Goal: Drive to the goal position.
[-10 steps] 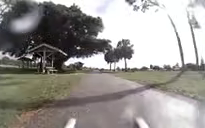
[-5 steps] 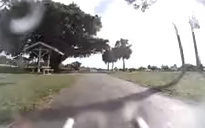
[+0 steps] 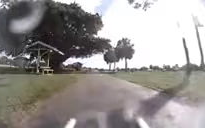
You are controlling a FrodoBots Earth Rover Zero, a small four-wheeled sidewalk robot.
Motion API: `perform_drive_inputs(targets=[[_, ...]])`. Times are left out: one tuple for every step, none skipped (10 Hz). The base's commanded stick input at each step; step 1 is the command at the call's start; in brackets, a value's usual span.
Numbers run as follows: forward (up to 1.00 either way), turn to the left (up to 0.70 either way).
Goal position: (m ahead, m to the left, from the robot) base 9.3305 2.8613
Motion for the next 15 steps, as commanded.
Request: perform_drive_inputs(targets=[[0.84, 0.06], [0.84, 0.06], [0.84, 0.06], [0.84, 0.06], [0.84, -0.09], [0.84, -0.21], [0.84, -0.25], [0.84, -0.30], [0.84, -0.33], [0.84, -0.26], [0.84, -0.16], [0.84, -0.07], [0.84, 0.03], [0.84, 0.06], [0.84, 0.06]])
